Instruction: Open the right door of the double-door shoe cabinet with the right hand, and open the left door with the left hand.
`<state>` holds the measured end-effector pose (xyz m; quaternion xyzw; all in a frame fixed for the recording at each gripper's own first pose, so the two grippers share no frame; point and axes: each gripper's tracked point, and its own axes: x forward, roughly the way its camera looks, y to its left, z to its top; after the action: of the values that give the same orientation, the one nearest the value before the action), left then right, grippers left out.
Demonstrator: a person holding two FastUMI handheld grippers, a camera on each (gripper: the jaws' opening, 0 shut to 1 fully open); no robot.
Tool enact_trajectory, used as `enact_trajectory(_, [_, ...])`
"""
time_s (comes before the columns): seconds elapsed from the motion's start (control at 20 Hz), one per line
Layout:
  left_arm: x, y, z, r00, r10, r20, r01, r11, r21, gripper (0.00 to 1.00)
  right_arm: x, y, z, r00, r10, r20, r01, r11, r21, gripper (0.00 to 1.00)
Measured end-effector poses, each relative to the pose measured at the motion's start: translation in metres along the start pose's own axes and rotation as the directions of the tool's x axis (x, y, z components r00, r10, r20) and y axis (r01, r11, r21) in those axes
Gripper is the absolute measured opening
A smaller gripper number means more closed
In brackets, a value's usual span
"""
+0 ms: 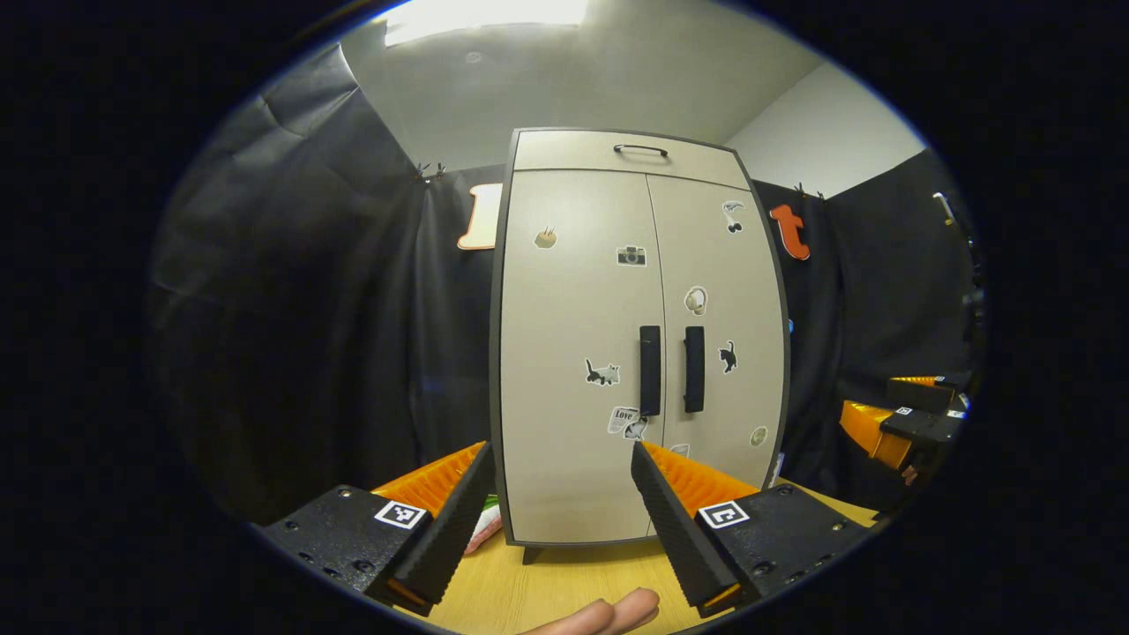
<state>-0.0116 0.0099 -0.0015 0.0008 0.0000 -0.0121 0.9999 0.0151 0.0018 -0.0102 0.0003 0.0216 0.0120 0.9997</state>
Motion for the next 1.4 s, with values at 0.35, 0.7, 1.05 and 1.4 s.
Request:
enact_trajectory(0.35, [-0.002,-0.009,-0.012,0.999,-0.041,-0.025,0.041,0.999,-0.005,0.96,0.022,-0.005,-0.004,1.0,0.003,-0.015,-0.003,1.0,0.005,0.94])
enact_trajectory(0.7, [0.002,0.0,-0.014,1.0,0.011,-0.006,-0.01,1.0,0.029,0.96,0.085,0.023,0.01,0.996,0.092,0.0,-0.091,0.99,0.106,0.98])
enact_trajectory(1.05, [-0.006,0.015,-0.025,0.999,0.028,-0.021,-0.027,0.999,0.016,0.96,0.147,0.096,0.016,0.963,0.265,-0.038,-0.258,0.956,0.141,0.98])
enact_trajectory(1.4, [-0.003,0.037,-0.045,0.998,0.04,-0.049,-0.041,0.999,-0.018,0.96,0.189,0.145,0.032,0.961,0.275,-0.019,-0.274,0.96,0.06,0.98])
